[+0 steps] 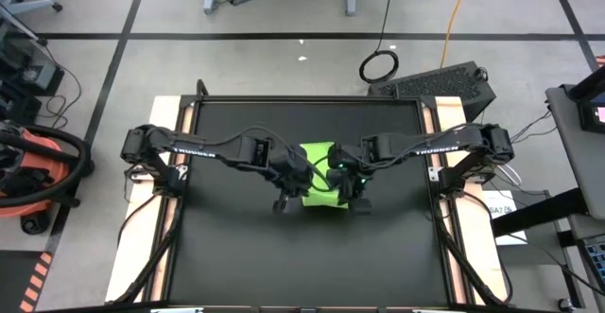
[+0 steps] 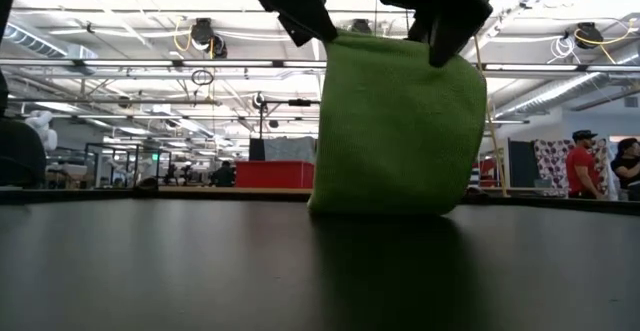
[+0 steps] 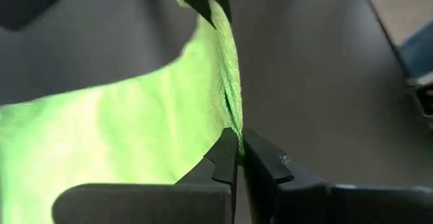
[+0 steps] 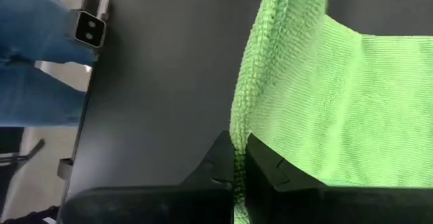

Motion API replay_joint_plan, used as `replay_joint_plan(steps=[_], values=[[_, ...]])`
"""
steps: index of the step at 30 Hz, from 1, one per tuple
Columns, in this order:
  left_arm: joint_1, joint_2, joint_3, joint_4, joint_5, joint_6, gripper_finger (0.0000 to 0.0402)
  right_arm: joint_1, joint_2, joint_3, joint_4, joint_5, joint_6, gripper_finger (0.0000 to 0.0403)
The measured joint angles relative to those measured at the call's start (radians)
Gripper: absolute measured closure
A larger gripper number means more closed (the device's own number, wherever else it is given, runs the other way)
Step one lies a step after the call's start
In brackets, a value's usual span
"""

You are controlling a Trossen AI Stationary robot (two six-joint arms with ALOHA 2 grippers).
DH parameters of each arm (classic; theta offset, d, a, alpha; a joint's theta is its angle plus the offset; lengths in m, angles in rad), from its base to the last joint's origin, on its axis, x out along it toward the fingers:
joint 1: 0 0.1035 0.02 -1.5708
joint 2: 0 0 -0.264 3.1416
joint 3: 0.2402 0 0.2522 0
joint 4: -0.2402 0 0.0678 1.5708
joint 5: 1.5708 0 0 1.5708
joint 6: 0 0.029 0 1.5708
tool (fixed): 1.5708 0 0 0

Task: Roll towel
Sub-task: Roll the green microfiber towel

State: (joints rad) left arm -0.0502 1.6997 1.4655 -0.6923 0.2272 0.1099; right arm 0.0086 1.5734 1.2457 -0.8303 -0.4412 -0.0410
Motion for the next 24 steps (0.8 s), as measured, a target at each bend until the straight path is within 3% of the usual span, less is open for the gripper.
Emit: replay_joint_plan(steps=[6, 12, 19, 24], values=[[-0.01, 0.018, -0.066, 0.076, 0.127, -0.001, 0.0381, 0.023, 0.012, -0.005, 0.037, -0.004, 0.001, 0.0403], [-0.046, 0.06, -0.116, 0.112, 0.147, -0.017, 0.038, 0.07, 0.08, -0.005, 0.076, 0.014, 0.019, 0.038], [-0.118, 0.067, -0.17, 0.193, 0.215, -0.033, 0.0363, 0.188, 0.214, -0.005, 0.146, 0.015, 0.046, 0.0293], [-0.173, 0.067, -0.171, 0.254, 0.213, -0.156, 0.0325, 0.261, 0.255, -0.005, 0.146, 0.016, 0.054, 0.0226]])
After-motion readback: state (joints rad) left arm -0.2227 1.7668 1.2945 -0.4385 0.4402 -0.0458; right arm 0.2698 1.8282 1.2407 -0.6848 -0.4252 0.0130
